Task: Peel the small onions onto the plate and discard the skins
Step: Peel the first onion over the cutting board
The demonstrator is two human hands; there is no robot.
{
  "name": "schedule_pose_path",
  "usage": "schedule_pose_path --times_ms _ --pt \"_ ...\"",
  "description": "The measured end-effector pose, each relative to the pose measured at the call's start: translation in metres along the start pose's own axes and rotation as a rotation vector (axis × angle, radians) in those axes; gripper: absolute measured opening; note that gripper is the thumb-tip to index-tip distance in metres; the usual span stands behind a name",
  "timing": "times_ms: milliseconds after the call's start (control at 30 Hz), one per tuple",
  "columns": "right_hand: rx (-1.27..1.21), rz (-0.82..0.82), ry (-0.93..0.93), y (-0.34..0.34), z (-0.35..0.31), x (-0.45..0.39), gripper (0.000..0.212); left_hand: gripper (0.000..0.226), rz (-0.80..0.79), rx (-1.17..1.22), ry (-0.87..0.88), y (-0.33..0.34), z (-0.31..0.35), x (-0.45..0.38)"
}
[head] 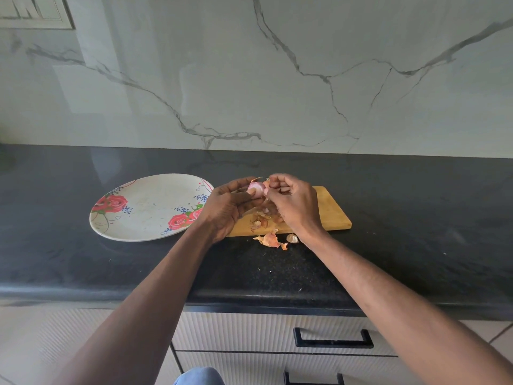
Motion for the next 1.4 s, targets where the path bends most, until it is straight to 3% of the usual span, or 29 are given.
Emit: schedule_pose_path --times_ms 133,300,600,767,867,1100,1400 --pt "-0.100 -0.079 0.026 0.001 -0.003 0.001 0.028 0.037 -0.016 -0.014 0.043 0.003 0.004 0.003" --pt "-0.007 -0.028 -0.003 -0.003 -0.001 -0.002 0.029 0.039 -0.040 -0.053 0.050 0.004 0.004 0.002" --pt "0.090 0.082 -0.267 -0.003 -0.012 0.005 0.007 0.027 -0.055 -0.306 0.250 0.011 0.012 0.014" --pt "0.146 0.125 -0.358 0.000 -0.014 0.006 0.028 0.028 -0.010 -0.382 0.306 0.010 0.014 0.016" --pt "0.163 0.148 -0.382 0.001 -0.015 0.006 0.031 0.026 -0.012 -0.369 0.302 0.010 0.013 0.016" --pt "0.099 0.150 -0.273 -0.002 -0.008 0.004 0.021 0.026 -0.070 -0.268 0.223 0.008 0.007 0.010" --pt "-0.054 0.083 0.085 -0.003 0.009 -0.001 0.010 0.035 -0.069 -0.172 0.145 0.006 0.003 0.003"
Point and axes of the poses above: each hand's wrist, its own x-axis away from the middle knuckle, its own y-axis out of the palm, z = x × y, the point moved 7 cm from there along -x, towards the middle knuckle, and after that the axes turned 13 degrees about z, right-handed, at the moved point
